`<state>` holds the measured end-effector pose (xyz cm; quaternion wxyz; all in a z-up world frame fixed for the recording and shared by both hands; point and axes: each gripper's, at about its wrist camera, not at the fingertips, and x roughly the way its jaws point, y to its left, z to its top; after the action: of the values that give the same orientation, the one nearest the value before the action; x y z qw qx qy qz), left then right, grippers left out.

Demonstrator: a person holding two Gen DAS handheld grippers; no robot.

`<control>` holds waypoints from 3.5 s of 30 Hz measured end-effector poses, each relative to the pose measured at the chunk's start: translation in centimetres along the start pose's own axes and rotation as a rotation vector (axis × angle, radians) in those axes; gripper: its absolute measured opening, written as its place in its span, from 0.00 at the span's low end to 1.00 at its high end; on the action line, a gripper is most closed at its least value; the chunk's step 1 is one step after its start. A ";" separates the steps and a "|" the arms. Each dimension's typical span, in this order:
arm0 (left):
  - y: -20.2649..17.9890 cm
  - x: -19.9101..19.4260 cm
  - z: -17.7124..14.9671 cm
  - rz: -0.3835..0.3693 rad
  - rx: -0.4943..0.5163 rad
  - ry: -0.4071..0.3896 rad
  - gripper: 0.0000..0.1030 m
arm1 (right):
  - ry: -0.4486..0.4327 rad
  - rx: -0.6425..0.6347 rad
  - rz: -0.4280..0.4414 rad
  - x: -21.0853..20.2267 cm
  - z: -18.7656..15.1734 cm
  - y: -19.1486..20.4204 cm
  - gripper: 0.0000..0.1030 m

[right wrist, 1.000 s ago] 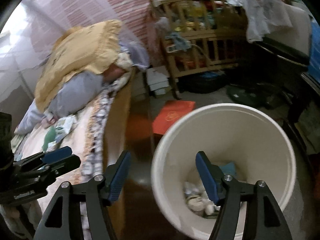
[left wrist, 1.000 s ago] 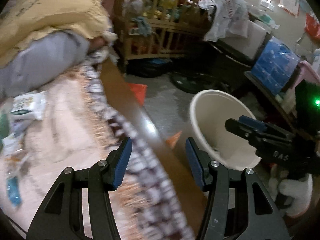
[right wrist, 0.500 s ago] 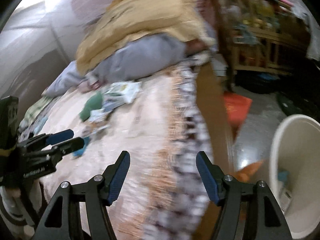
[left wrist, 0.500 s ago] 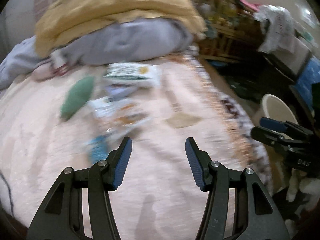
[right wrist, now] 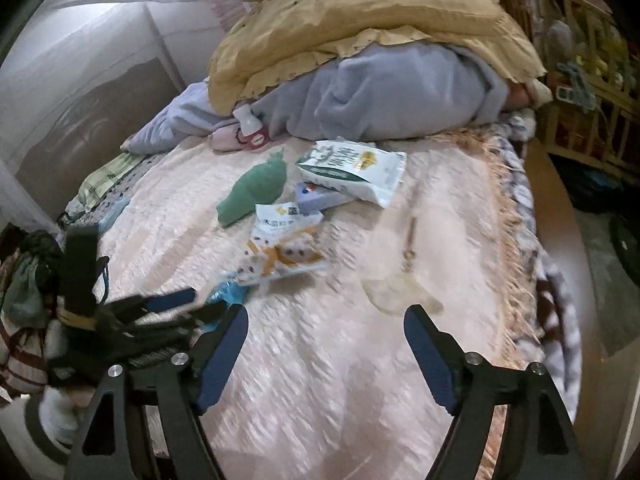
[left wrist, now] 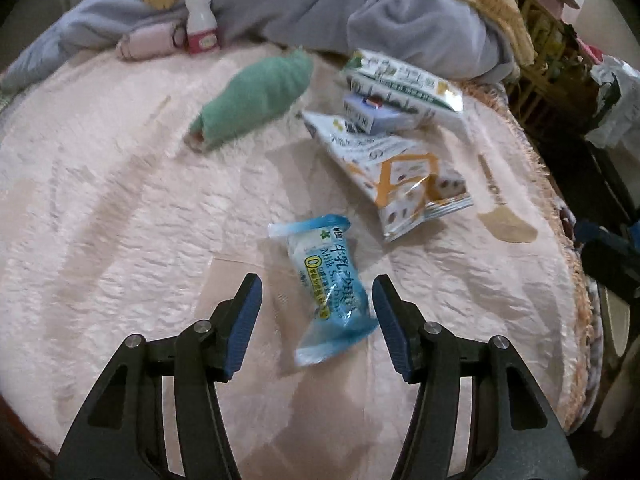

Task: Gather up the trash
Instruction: 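Grasp the blue wrapped snack with left tool while right tool grasps orange-white bag, then carry both items over the white bucket and open both tools to drop them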

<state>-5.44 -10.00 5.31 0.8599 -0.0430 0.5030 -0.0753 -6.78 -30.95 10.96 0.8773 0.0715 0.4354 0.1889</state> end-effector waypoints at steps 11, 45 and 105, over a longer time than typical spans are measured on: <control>4.3 -2.6 0.5 -0.037 -0.045 -0.061 0.26 | 0.130 -0.073 0.055 8.7 5.9 3.7 0.87; -3.1 -6.7 -1.1 -0.123 0.050 -0.153 0.25 | 0.050 -0.135 -0.057 -0.9 -3.6 2.5 0.69; -30.3 -5.3 -2.3 -0.406 0.433 -0.094 0.25 | -0.148 0.286 -0.459 -20.2 -10.7 -21.1 0.70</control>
<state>-12.60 -38.94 13.34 0.8389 0.0381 0.4160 -0.3490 -20.62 -58.72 13.19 0.9076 0.1077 0.3971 -0.0841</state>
